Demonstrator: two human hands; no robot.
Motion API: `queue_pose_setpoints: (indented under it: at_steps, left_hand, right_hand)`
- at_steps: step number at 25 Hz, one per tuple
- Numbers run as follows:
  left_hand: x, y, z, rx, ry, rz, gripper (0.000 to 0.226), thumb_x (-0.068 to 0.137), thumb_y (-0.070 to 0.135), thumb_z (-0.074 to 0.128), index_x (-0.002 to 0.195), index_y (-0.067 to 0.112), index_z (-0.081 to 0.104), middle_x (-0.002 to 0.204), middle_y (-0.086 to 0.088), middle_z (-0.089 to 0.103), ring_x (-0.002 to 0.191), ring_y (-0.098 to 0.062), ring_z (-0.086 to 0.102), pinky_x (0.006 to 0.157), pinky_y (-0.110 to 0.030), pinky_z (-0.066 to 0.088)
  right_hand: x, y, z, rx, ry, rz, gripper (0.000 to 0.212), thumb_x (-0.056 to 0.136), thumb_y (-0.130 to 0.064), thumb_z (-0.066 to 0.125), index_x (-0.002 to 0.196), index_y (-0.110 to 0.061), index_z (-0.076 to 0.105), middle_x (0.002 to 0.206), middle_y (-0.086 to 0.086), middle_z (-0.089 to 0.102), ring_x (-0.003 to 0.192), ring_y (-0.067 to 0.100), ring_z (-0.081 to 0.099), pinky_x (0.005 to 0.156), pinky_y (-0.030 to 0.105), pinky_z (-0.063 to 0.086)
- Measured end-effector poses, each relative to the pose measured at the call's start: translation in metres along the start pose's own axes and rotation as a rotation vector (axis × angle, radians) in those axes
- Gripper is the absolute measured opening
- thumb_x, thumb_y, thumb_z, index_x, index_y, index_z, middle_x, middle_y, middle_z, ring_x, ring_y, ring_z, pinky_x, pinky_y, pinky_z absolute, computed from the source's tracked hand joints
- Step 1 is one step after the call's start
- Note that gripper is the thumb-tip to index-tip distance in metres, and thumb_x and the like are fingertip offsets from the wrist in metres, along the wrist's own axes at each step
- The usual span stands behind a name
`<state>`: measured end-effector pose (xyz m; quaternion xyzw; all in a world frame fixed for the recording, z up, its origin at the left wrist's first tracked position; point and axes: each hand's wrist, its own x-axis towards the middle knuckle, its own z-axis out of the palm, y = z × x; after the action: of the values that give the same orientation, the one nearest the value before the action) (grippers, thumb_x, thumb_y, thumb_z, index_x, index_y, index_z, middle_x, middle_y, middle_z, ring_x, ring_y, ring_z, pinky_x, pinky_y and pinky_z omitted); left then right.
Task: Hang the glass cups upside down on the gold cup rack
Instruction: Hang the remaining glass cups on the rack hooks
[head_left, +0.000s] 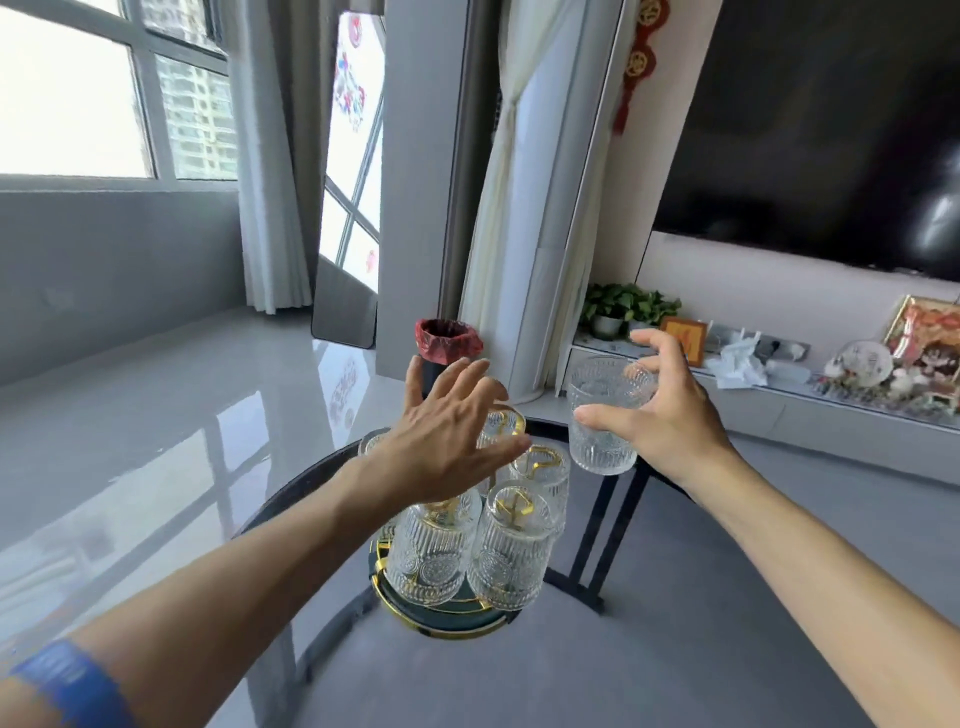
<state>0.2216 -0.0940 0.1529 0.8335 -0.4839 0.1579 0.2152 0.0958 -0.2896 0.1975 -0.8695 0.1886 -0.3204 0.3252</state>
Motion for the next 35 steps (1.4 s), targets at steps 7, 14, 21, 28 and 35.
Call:
queue_pose_setpoints:
  at_steps: [7,14,21,28,35]
  left_hand:
    - [-0.032,0.025,-0.060,-0.949,0.134,-0.244,0.074,0.065,0.068,0.074,0.127,0.032,0.052,0.126,-0.001,0.063,0.112,-0.015,0.061,0.092,-0.035,0.050]
    - [-0.063,0.007,-0.082,-1.558,0.244,-0.292,0.046,0.082,0.032,0.074,0.122,0.015,0.058,0.113,-0.009,0.072,0.101,-0.028,0.070,0.077,-0.033,0.057]
    - [-0.063,-0.035,-0.073,-1.203,0.471,-0.579,0.049,0.077,0.026,0.079,0.121,0.022,0.059,0.105,-0.017,0.066,0.100,-0.028,0.067,0.087,-0.044,0.055]
    - [-0.029,-0.065,-0.058,-0.788,0.376,-0.555,0.076,0.062,0.048,0.085,0.130,0.031,0.056,0.101,0.004,0.059,0.096,-0.019,0.060,0.085,-0.035,0.051]
    - [0.023,-0.070,-0.033,-0.546,0.142,-0.567,0.073,0.061,0.034,0.091,0.127,0.031,0.060,0.108,0.001,0.063,0.085,-0.009,0.060,0.077,-0.024,0.043]
  right_hand:
    - [-0.034,-0.094,-0.003,0.594,0.060,0.145,0.083,0.052,-0.045,0.083,0.123,-0.033,0.042,0.119,0.004,0.053,0.106,0.021,0.058,0.090,0.046,0.051]
    - [-0.047,-0.129,0.039,0.973,-0.196,0.234,0.063,0.070,-0.042,0.077,0.122,-0.025,0.046,0.120,0.009,0.062,0.094,0.025,0.071,0.077,0.042,0.060]
    - [-0.042,-0.065,0.075,-0.332,-0.401,-0.118,0.062,0.097,-0.057,0.017,0.147,-0.025,0.033,0.158,-0.001,0.026,0.142,0.020,0.026,0.114,0.039,0.020]
    - [-0.030,-0.051,0.076,-0.393,-0.295,-0.249,0.045,0.097,-0.041,0.032,0.133,-0.026,0.054,0.143,-0.004,0.052,0.126,0.020,0.048,0.100,0.038,0.035]
    - [-0.032,-0.052,0.071,-0.354,-0.296,-0.223,0.047,0.091,-0.044,0.034,0.129,-0.032,0.057,0.141,-0.007,0.054,0.123,0.022,0.052,0.102,0.046,0.039]
